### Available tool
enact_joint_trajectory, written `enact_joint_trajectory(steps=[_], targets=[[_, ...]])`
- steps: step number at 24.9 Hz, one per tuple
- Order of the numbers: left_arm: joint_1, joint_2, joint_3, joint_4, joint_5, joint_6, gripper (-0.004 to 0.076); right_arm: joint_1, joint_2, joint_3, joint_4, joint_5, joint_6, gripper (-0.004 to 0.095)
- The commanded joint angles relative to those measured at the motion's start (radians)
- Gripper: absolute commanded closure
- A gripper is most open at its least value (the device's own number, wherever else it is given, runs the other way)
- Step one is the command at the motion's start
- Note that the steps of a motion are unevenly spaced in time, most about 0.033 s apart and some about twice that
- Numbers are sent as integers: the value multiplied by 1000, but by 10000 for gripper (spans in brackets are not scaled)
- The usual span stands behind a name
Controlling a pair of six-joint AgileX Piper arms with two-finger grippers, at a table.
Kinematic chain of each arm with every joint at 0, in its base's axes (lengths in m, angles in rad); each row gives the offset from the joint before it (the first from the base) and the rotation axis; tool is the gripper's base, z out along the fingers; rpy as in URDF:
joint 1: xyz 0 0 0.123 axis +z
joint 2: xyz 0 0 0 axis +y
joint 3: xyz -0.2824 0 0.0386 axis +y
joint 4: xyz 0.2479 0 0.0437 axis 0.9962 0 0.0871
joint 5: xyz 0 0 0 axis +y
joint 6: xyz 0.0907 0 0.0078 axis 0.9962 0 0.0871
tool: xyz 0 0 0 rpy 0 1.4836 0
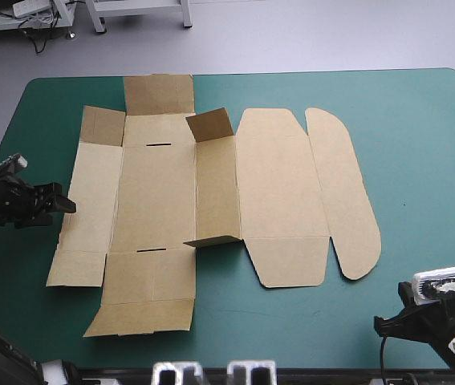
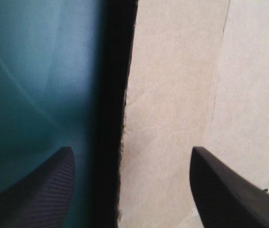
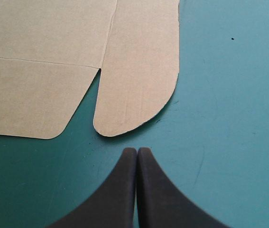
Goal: Fold the box
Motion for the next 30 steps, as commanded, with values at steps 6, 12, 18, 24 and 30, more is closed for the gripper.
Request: enact_joint_trajectory(steps=[6, 12, 18, 24, 30], targets=[[-66, 37, -29, -91, 75, 9, 293, 4, 10, -31, 8, -58, -4, 921], [-197, 66, -27, -107, 76, 12, 306, 4, 10, -31, 7, -58, -4, 921], [-293, 76, -27, -88, 76, 20, 436, 4, 10, -31, -4, -58, -4, 921], [-291, 71, -38, -85, 91, -34, 733, 4, 10, -31, -4, -57, -4, 921], [-291, -50, -219, -81, 91, 108, 733, 4, 10, -33, -4, -41, -4, 921]])
